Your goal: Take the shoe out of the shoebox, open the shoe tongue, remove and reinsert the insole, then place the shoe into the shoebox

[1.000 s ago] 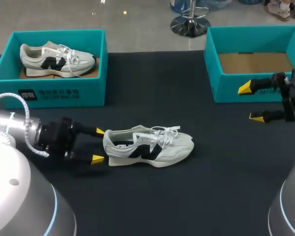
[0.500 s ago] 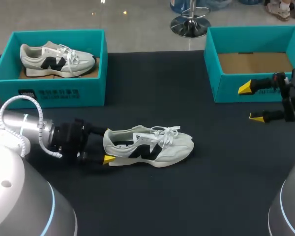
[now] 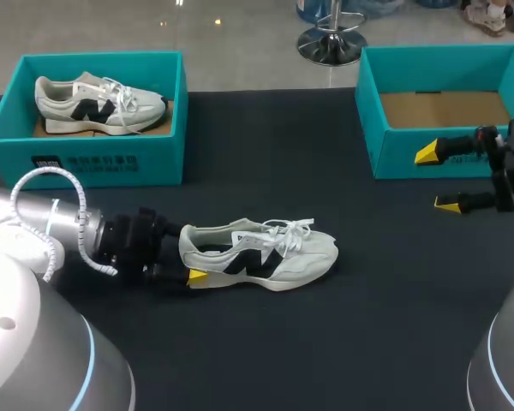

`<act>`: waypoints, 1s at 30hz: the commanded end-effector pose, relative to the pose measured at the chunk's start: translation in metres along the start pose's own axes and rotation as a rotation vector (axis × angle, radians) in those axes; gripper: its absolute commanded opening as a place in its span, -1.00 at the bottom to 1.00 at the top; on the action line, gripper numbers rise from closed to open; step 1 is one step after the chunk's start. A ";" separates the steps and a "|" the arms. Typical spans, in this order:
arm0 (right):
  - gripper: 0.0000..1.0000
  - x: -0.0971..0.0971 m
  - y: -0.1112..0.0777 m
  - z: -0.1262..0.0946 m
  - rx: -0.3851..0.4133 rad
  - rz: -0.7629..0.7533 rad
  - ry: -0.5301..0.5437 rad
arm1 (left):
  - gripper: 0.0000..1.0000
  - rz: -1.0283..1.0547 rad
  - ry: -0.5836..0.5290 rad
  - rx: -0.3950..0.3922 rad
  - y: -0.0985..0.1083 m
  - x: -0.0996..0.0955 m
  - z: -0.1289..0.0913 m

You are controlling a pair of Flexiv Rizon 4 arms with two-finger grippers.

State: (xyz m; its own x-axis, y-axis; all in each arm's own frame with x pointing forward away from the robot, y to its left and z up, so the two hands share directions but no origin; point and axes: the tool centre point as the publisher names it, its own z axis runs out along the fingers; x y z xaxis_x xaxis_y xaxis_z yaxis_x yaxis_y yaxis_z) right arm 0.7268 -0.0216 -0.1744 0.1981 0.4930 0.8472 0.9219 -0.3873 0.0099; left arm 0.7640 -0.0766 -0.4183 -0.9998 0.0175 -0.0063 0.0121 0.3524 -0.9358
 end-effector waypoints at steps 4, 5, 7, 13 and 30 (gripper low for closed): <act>1.00 0.000 -0.001 0.000 -0.003 0.001 -0.003 | -1.00 0.017 0.016 -0.026 -0.001 -0.003 -0.001; 1.00 0.000 -0.001 0.000 -0.003 0.001 -0.003 | -1.00 0.017 0.013 -0.033 -0.001 -0.003 -0.001; 1.00 0.000 -0.001 0.000 -0.003 0.001 -0.003 | -1.00 0.013 0.006 -0.037 -0.001 -0.004 -0.003; 1.00 0.000 -0.001 0.000 -0.003 0.001 -0.003 | -1.00 0.013 0.006 -0.037 -0.001 -0.004 -0.003; 1.00 0.041 0.012 0.055 -0.028 -0.254 -0.348 | -1.00 0.013 0.006 -0.037 -0.001 -0.004 -0.003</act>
State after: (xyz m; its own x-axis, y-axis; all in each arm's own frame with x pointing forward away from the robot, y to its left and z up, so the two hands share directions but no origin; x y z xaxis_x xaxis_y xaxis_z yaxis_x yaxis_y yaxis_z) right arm 0.7431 0.0079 -0.1659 0.0580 0.7116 0.7002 0.9439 -0.2674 0.1936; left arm 0.7677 -0.0745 -0.4165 -0.9994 0.0289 -0.0166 0.0264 0.3815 -0.9240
